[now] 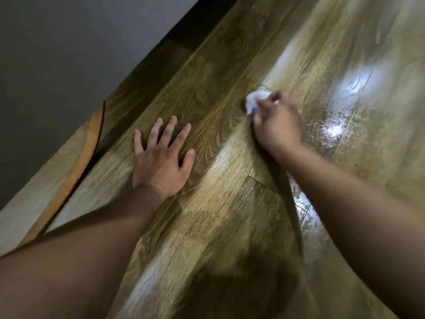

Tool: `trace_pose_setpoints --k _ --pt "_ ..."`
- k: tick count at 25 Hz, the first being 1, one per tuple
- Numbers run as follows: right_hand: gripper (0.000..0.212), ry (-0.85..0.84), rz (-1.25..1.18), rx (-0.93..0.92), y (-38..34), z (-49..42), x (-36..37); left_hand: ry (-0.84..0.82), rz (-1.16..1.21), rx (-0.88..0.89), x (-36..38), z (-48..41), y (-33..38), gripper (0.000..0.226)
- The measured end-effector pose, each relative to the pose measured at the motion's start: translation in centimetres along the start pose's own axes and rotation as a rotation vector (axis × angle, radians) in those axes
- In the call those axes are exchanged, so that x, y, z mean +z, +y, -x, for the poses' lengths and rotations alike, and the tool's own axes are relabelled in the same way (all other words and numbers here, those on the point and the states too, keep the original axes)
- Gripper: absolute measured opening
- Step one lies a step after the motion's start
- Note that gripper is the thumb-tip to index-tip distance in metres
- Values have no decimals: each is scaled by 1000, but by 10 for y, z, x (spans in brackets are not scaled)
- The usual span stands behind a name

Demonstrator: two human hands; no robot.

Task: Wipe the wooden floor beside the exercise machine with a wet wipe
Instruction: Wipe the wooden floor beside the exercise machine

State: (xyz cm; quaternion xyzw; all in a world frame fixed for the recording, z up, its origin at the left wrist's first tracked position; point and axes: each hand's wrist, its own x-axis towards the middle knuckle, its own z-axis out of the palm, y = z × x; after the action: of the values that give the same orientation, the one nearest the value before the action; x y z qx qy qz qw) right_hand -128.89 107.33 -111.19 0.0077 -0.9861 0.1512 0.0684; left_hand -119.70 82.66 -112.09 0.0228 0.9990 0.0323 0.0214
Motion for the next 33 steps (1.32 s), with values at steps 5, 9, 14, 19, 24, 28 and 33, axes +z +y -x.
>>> trace_pose_setpoints --k 5,9,14,19,24,28,33 --pt "31 -199 -138 -701 3 93 -10 -3 13 -2 0 0 1 59" --pt "34 -76 25 -565 47 4 -15 -6 11 4 1 -1 0 59" --pt "38 25 -14 177 48 -18 -10 -8 10 -2 0 -1 0 63" --pt "31 -58 -131 -416 29 99 -14 -8 14 2 0 -1 0 63" --pt "45 -95 52 -325 99 10 -38 20 29 17 2 0 1 61" --pt "35 49 0 138 92 -19 -33 33 49 26 4 0 -2 61" --pt "31 -46 -150 -268 42 121 -27 39 19 17 3 -1 -1 62"
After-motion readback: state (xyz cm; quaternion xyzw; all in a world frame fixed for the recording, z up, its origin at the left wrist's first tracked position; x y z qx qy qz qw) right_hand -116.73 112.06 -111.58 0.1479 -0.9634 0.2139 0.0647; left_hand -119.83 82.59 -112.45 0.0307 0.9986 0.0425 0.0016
